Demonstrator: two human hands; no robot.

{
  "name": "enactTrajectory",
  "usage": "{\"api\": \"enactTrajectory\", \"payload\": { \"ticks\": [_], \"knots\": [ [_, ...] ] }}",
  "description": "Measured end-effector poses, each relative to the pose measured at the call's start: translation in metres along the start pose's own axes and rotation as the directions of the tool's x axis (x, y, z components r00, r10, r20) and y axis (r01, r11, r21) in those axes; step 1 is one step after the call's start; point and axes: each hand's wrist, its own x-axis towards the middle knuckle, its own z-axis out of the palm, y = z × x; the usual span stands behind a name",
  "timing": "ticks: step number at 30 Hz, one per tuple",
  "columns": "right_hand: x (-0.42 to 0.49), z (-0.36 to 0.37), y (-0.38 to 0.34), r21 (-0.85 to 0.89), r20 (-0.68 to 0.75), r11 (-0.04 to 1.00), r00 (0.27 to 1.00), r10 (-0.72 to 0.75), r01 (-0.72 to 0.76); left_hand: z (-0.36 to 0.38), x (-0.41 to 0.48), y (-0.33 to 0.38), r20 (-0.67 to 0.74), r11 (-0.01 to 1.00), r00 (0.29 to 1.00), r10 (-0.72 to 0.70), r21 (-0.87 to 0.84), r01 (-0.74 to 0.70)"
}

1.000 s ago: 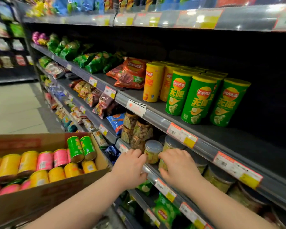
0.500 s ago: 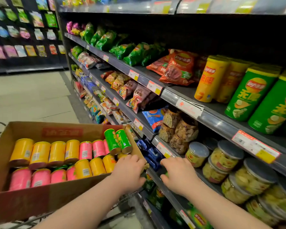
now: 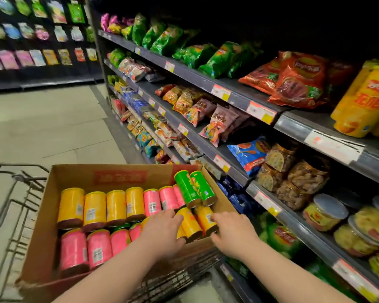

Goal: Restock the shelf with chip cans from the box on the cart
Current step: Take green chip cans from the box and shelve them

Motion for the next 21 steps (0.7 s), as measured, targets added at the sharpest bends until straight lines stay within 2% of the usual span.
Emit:
{"api": "enactTrajectory", "payload": {
  "ticks": [11, 17, 21],
  "knots": [
    [0.050, 0.016, 0.009, 0.012, 0.144, 1.000, 0.989, 0.011, -0.013, 0.022, 0.025, -0.027, 0.086, 0.994, 0.996, -0.032, -0.101, 0.041],
    [0.116, 0.019, 0.025, 0.014, 0.211, 1.000, 0.977, -0.024, 0.022, 0.029, 0.050, -0.060, 0.126, 0.970, 0.975, -0.182, -0.139, 0.199],
    [0.166, 0.022, 0.041, 0.015, 0.250, 0.999, 0.968, -0.032, 0.030, 0.030, 0.083, -0.067, 0.183, 0.958, 0.956, -0.229, -0.133, 0.255]
  ]
}}
